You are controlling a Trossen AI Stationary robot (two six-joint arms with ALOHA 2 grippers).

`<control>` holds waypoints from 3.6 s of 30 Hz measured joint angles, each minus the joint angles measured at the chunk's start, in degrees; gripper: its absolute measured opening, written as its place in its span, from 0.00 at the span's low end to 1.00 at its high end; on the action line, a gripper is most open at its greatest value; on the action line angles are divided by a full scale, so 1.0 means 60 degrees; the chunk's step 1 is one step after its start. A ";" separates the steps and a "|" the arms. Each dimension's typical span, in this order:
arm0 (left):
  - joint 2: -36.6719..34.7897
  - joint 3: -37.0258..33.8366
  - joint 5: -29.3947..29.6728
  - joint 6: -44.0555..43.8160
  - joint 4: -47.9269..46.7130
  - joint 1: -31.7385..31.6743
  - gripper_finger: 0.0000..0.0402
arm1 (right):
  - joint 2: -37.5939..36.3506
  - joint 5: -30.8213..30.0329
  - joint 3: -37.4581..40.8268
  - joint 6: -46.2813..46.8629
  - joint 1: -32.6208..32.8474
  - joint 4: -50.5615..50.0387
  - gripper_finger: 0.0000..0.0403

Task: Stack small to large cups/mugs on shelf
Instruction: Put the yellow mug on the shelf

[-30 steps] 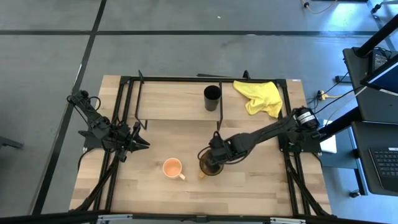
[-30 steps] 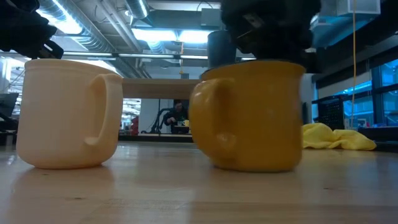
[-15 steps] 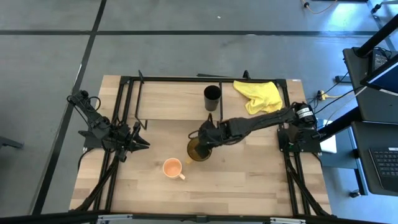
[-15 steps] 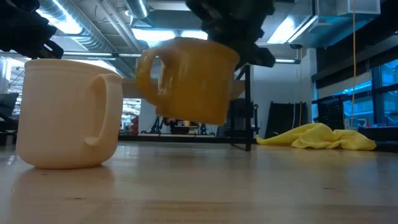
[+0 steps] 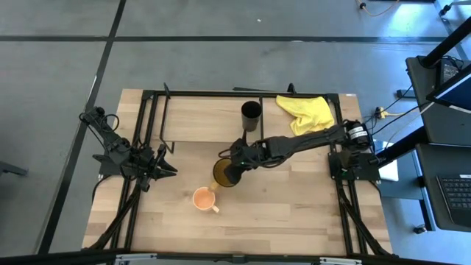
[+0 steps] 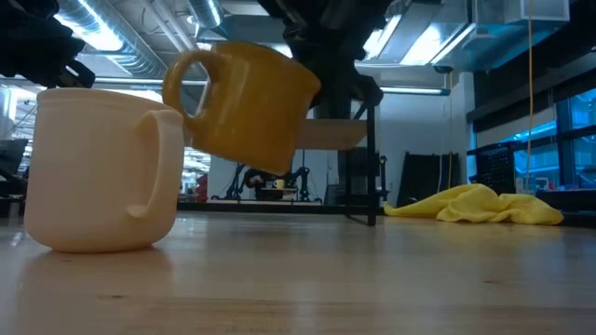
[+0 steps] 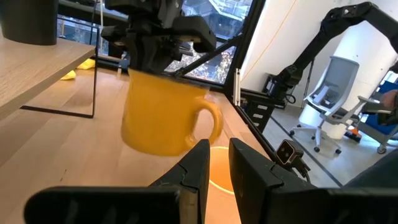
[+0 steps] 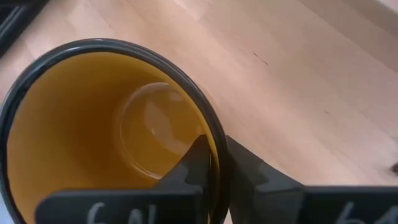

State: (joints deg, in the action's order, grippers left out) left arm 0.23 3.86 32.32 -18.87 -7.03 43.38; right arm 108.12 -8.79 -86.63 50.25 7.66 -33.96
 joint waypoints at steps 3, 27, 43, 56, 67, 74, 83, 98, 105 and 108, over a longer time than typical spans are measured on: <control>0.0000 -0.0001 -0.0002 0.0000 0.0005 0.0000 0.14 | 0.0193 -0.0027 0.0000 0.0065 0.0021 0.0014 0.09; 0.0003 0.0000 -0.0003 0.0000 0.0000 0.0003 0.14 | 0.0338 -0.0056 0.0004 0.0103 0.0335 -0.0108 0.18; 0.0001 0.0000 0.0000 0.1205 0.0000 0.0000 0.14 | 0.0338 -0.0107 0.0006 0.0056 0.0335 -0.0117 0.19; 0.0000 0.0000 -0.0004 0.1531 0.0062 0.0000 0.14 | 0.0448 -0.0206 0.0000 0.0107 0.0317 -0.0330 0.19; 0.0003 0.0000 -0.0047 0.0237 0.0880 0.0000 0.14 | 0.0469 -0.0481 0.0000 -0.0033 0.0335 -0.0337 0.19; 0.0000 0.0000 -0.0105 0.0233 0.1565 0.0000 0.14 | 0.0480 -0.0588 0.0000 -0.0571 0.0232 -0.0370 0.19; 0.0000 0.0000 -0.1071 0.0233 0.1552 0.0000 0.14 | 0.0484 -0.0637 0.0000 -0.0713 0.0178 -0.0494 0.19; 0.0003 -0.0001 -0.1075 0.0237 0.1545 0.0000 0.14 | 0.0491 -0.0621 0.0004 -0.0680 0.0178 -0.0928 0.33; 0.0000 0.0000 -0.1078 0.0237 0.1541 0.0000 0.14 | 0.0491 -0.0648 0.0007 -0.0611 0.0180 -0.0944 0.35; 0.0000 0.0000 -0.1078 0.0238 0.1540 0.0000 0.14 | 0.0491 -0.1050 0.0007 -0.0460 0.0214 -0.1080 0.34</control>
State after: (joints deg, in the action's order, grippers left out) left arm 0.23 3.86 25.85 -17.45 2.21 43.38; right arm 111.07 -15.08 -86.59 47.49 8.94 -40.44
